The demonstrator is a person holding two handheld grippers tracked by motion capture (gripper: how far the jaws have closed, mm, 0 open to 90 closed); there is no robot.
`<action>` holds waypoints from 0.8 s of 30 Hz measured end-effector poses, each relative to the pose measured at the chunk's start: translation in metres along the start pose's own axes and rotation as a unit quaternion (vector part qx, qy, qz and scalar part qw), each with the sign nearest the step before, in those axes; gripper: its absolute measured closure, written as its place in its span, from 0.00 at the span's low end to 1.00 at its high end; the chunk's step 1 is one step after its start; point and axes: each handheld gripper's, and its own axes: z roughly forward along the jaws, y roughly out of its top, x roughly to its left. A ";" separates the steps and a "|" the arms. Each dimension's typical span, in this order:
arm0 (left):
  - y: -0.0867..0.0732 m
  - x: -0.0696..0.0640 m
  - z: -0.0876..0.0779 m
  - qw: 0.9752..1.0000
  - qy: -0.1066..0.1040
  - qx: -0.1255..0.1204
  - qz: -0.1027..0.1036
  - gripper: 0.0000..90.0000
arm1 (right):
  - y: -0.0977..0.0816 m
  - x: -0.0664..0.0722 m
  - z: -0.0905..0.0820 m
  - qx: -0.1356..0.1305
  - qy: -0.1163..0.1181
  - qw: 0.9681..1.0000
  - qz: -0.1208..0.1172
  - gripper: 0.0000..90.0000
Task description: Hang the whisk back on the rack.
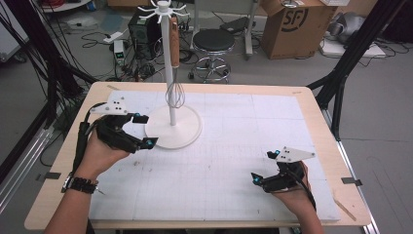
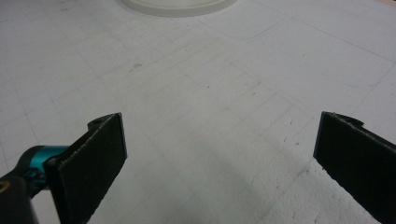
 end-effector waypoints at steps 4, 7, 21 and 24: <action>-0.009 -0.002 0.002 1.000 -0.003 -0.005 -0.003 0.11 | 0.000 0.000 0.001 0.001 0.000 1.000 0.001 0.02; -0.015 -0.004 0.004 1.000 -0.002 -0.001 -0.004 0.09 | 0.000 0.000 0.001 0.000 0.001 1.000 0.000 0.02; -0.051 -0.016 0.020 1.000 0.003 0.010 0.000 0.04 | -0.004 0.002 -0.005 -0.006 -0.002 1.000 0.008 0.02; -0.059 -0.018 0.023 1.000 0.005 0.004 -0.003 0.02 | -0.003 0.002 -0.007 -0.014 0.000 1.000 0.010 0.02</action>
